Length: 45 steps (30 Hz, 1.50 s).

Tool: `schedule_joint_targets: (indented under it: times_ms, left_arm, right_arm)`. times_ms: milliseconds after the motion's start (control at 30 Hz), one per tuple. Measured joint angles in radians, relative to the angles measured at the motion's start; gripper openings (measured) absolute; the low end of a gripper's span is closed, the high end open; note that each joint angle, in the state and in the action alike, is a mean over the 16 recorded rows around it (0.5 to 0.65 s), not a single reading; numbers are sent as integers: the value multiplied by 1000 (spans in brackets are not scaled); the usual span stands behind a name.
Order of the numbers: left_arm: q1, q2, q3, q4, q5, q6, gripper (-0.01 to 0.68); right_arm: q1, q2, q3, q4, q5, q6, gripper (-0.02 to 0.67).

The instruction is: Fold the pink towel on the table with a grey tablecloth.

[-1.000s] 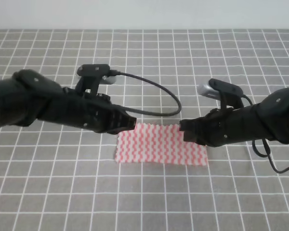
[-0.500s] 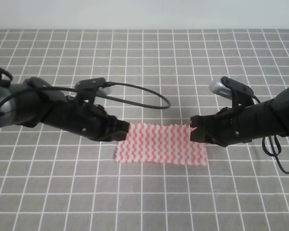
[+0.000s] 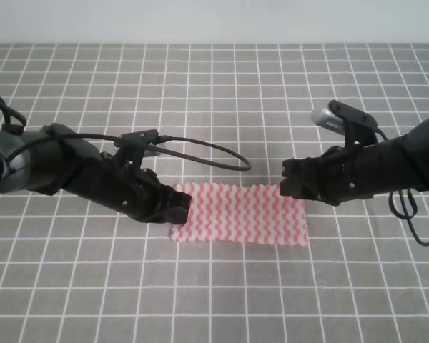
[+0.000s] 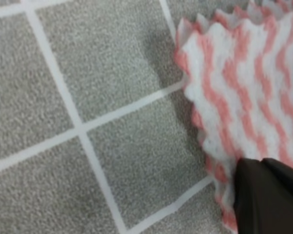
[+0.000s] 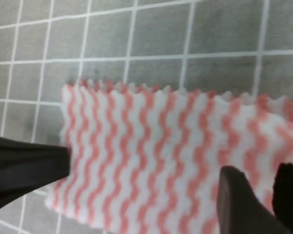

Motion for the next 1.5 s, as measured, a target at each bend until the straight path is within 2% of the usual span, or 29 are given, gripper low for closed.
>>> schedule_joint_targets:
  times_ms: [700, 1500]
  left_arm:
    - [0, 2, -3, 30, 8, -24, -3]
    - [0, 1, -2, 33, 17, -24, -3]
  right_arm:
    - [-27, 75, -1, -51, 12, 27, 275]
    - [-33, 114, -11, -29, 32, 22, 274]
